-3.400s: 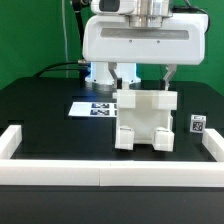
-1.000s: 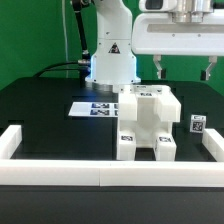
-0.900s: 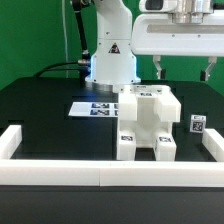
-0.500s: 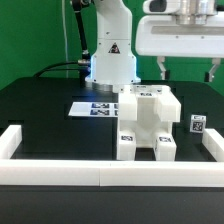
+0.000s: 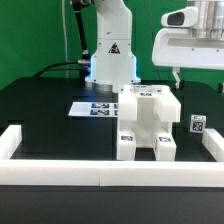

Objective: Assemble chair

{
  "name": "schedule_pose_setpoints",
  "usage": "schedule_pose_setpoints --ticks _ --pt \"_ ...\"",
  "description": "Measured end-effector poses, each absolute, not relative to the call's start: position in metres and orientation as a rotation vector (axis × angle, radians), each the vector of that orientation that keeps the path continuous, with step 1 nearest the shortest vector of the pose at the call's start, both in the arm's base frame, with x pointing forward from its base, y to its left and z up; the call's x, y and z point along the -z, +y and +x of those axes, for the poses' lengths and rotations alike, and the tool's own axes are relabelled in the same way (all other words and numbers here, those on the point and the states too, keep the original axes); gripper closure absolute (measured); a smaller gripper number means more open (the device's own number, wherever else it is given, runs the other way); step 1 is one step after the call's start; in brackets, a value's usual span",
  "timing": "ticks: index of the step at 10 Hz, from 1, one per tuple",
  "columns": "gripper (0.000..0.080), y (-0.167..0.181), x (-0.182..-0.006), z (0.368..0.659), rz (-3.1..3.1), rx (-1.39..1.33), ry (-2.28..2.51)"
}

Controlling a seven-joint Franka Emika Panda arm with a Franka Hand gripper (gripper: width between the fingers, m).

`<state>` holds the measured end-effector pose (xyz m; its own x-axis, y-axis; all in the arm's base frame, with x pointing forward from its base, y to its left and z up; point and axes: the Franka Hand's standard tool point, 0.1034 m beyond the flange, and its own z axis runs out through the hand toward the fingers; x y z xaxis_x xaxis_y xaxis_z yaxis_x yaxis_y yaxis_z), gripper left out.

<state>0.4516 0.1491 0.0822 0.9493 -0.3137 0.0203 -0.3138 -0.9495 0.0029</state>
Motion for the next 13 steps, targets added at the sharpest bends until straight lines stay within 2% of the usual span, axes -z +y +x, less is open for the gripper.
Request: schedule_pose_setpoints --ticks 5,13 --pt "0.0150 0.132 -0.070 0.453 3.079 -0.011 -0.446" --pt "0.0150 0.109 -0.067 0.460 3.077 -0.011 -0.353"
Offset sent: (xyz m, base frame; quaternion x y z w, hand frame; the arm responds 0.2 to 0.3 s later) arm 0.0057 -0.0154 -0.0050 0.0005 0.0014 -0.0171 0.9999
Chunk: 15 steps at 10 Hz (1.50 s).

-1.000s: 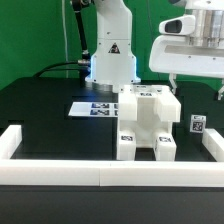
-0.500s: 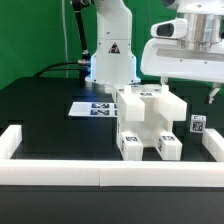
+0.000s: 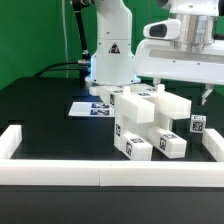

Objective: Assemble chair

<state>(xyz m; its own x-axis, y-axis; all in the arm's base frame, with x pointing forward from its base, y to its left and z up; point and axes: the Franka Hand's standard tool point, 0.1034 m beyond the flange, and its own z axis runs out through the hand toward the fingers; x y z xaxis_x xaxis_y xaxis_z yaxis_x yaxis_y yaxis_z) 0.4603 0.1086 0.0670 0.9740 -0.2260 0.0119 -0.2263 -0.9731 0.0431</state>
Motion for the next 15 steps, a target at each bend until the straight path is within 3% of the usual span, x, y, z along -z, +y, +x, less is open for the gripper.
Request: schedule_pose_setpoints --ticks 11,15 --pt "0.0150 0.083 -0.071 0.481 3.088 -0.035 -0.260" --pt "0.0150 0.114 -0.069 0.467 3.083 -0.027 -0.332"
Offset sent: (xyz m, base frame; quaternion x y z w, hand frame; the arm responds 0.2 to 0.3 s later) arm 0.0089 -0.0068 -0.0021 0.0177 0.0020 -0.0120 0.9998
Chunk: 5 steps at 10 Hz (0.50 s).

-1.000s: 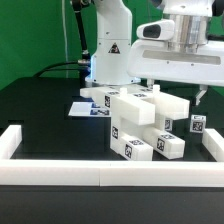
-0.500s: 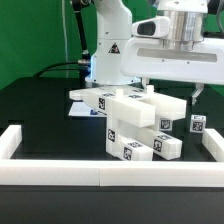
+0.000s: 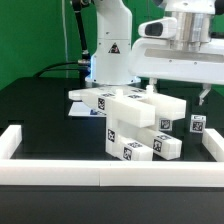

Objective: Assemble chair

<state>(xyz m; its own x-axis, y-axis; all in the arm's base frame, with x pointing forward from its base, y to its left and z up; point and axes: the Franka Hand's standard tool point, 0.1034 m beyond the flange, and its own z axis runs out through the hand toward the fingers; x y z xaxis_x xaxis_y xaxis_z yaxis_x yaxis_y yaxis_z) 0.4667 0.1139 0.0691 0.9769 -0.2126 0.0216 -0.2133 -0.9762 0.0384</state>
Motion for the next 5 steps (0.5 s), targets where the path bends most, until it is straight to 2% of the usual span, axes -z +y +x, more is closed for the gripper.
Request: schedule_pose_setpoints --ticks 2,5 --pt "0.0150 0.1381 -0.0665 0.4591 3.105 -0.105 -0.228" --pt "0.0150 0.1361 -0.0655 0.4582 3.103 -0.095 -0.234"
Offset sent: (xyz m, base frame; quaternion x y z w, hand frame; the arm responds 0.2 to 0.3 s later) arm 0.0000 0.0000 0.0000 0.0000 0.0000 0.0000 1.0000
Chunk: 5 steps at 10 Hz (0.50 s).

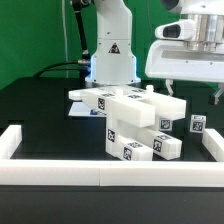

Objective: Assemble chair

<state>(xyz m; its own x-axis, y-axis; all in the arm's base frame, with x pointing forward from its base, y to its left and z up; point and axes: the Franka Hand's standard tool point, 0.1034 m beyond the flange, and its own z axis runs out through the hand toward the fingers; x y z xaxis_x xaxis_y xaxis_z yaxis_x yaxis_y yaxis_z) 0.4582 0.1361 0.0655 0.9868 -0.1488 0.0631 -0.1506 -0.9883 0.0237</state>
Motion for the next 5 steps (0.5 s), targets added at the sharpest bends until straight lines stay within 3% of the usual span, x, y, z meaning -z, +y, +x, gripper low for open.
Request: schedule_pose_setpoints --ticks 5 --pt "0.0150 0.145 -0.053 0.441 3.127 -0.160 -0.337"
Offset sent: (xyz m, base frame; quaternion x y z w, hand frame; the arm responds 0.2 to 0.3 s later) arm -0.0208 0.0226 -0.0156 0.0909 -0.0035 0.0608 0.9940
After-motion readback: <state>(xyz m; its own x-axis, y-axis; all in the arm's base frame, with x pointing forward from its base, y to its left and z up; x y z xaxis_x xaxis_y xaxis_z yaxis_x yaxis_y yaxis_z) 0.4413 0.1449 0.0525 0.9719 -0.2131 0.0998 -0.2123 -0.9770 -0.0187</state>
